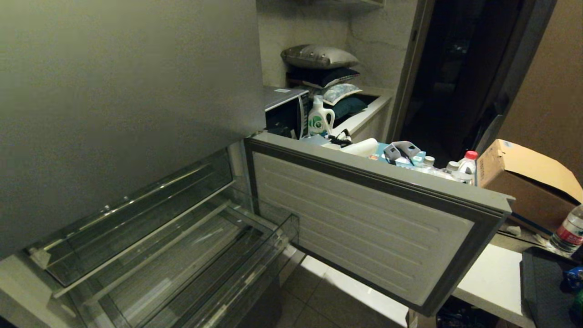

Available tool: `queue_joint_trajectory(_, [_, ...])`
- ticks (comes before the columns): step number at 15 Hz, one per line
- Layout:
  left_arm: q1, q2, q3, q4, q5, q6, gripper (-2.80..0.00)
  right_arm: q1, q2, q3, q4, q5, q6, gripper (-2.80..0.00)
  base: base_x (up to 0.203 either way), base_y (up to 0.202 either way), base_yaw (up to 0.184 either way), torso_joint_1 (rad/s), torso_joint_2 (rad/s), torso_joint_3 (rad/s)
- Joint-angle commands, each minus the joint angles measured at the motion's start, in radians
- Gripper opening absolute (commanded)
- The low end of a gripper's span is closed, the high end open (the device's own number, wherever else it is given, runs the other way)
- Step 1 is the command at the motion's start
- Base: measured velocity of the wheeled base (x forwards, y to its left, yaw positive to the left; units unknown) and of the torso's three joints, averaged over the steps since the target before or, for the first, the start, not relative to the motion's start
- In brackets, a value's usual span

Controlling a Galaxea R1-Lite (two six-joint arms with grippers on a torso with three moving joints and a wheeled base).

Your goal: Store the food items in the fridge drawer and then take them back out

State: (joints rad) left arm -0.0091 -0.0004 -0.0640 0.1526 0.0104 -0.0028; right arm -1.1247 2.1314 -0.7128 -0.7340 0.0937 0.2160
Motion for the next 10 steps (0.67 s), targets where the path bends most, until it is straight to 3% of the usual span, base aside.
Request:
queue_joint_trajectory(1, [0.000,0.000,0.000,0.001,0.000,0.000,-2.80,-0.010,0.008,-0.024,-0.002,0.001,0.001,0.00,0.000,0.000,0.000,0.000,0.00,0.000])
queue_joint_trajectory(5, [0.000,0.000,0.000,0.001,0.000,0.000,-2.80,-0.064,-0.100,-0.044,0.015,0.026,-0.003,0.00,0.000,0.000,0.000,0.000,0.00,0.000])
queue_joint_trajectory(6, [0.000,0.000,0.000,0.001,0.000,0.000,-2.80,-0.073,-0.151,-0.036,0.016,0.034,-0.005,-2.80,0.000,0.000,0.000,0.000,0.00,0.000])
queue_joint_trajectory(10, [0.000,0.000,0.000,0.001,0.000,0.000,-2.80,-0.087,-0.438,0.015,0.051,0.055,-0.008,-2.80,0.000,0.000,0.000,0.000,0.00,0.000])
